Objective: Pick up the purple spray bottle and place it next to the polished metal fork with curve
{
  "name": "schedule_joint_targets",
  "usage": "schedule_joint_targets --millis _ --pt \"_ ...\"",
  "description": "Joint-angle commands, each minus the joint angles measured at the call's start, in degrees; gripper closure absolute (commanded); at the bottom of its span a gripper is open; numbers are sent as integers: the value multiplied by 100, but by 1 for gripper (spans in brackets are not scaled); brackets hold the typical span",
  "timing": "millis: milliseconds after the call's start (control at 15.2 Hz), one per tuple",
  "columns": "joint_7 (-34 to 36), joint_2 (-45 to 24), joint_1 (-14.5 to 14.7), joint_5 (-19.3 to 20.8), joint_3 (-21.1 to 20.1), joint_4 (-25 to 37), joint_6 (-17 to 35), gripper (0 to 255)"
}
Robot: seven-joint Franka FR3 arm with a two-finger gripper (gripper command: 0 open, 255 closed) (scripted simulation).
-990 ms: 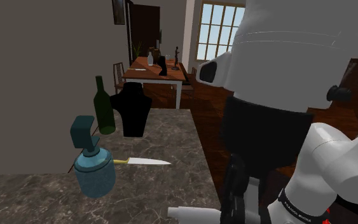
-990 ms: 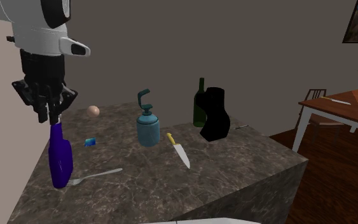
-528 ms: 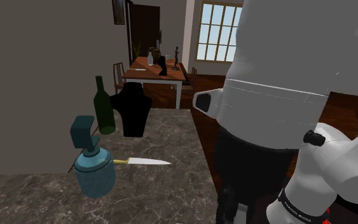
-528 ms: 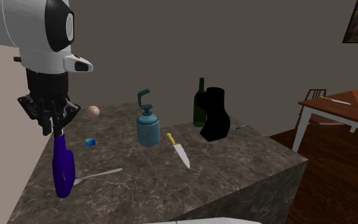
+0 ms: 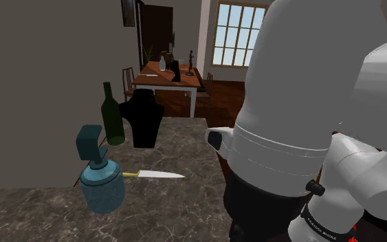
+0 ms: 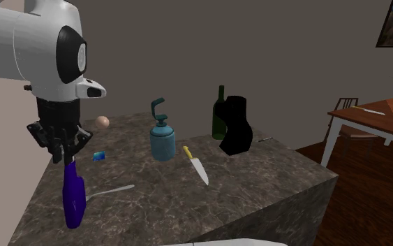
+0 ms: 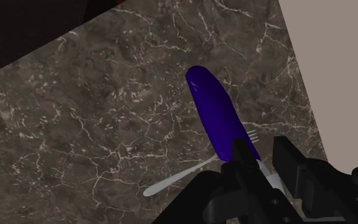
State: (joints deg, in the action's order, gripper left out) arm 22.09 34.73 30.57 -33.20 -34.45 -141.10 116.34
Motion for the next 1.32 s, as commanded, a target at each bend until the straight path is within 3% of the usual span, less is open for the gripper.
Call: schedule_joint_targets --millis 0,330,858,924,1254 --pt "-34 -38 12 -50 -55 -122 162 255" --pt "-137 -215 31 -187 -226 -434 647 255" --pt "-137 -214 30 -187 -226 -434 647 255" --pt "-137 -214 30 -187 -226 -434 647 0" --pt "-137 -215 30 -187 -226 -434 647 0"
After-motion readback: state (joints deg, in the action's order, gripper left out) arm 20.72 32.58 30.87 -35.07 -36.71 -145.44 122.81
